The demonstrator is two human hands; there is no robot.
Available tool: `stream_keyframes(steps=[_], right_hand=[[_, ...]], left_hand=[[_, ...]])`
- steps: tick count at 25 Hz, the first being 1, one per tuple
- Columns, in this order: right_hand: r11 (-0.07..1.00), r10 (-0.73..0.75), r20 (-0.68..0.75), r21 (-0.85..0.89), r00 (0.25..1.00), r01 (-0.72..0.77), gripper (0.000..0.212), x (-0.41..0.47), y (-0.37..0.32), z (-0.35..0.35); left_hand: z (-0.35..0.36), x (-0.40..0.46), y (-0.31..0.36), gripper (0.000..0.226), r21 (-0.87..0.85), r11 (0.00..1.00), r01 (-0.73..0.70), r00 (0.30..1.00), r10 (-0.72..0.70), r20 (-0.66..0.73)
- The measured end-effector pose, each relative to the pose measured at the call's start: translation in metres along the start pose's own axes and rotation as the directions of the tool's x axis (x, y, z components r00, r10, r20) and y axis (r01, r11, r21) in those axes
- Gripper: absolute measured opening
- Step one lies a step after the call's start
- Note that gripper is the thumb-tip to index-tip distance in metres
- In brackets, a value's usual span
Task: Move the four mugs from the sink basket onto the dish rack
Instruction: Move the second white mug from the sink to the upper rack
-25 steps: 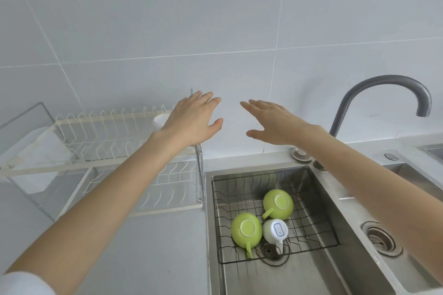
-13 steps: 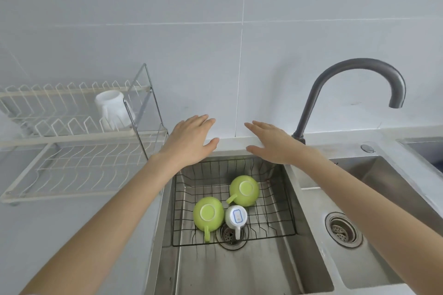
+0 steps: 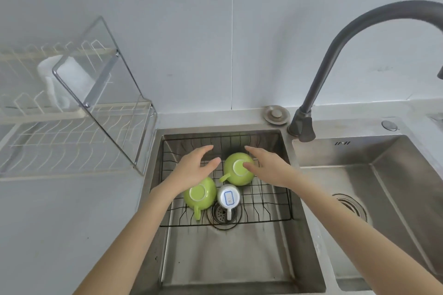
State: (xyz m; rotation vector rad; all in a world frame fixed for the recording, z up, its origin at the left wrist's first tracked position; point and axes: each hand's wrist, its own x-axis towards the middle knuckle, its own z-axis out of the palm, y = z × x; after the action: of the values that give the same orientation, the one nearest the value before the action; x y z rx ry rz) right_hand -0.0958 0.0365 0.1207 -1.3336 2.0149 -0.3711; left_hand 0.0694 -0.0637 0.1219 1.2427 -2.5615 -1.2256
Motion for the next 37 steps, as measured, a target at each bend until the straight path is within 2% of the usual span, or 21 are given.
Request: stream_keyframes(steps=[6,10,13,15,20,27,33,37], right_hand=[[0.975,0.142,0.082,0.161,0.986,-0.153,0.057,0.028,0.03,0.039],[0.939,0.215,0.149,0.238,0.965,-0.246,0.055,0.046,0.048,0.068],[0.902,0.26,0.215,0.294,0.941,-0.316,0.047,0.06,0.059,0.093],[0.877,0.29,0.249,0.319,0.924,-0.36,0.05,0.068,0.063,0.107],[0.831,0.341,0.272,0.361,0.9,-0.424,0.052,0.077,0.069,0.129],[0.807,0.337,0.243,0.423,0.91,-0.412,0.049,0.073,0.069,0.135],[0.786,0.363,0.187,0.465,0.913,-0.408,0.044,0.069,0.062,0.131],[0.761,0.383,0.163,0.502,0.909,-0.411,0.041,0.057,0.052,0.12]], left_hand=[[0.049,0.027,-0.036,0.052,-0.075,0.984,0.161,0.981,-0.151,0.121],[0.079,0.037,-0.059,0.052,-0.111,0.955,0.275,0.945,-0.247,0.215],[0.097,0.042,-0.073,0.05,-0.107,0.939,0.326,0.934,-0.303,0.19],[0.106,0.045,-0.079,0.048,-0.124,0.93,0.347,0.932,-0.326,0.16],[0.127,0.056,-0.087,0.05,-0.195,0.881,0.431,0.896,-0.393,0.208],[0.132,0.059,-0.096,0.047,-0.178,0.898,0.401,0.914,-0.38,0.141],[0.125,0.053,-0.097,0.05,-0.143,0.939,0.311,0.93,-0.271,0.247],[0.121,0.045,-0.096,0.06,-0.091,0.968,0.232,0.942,-0.201,0.268]])
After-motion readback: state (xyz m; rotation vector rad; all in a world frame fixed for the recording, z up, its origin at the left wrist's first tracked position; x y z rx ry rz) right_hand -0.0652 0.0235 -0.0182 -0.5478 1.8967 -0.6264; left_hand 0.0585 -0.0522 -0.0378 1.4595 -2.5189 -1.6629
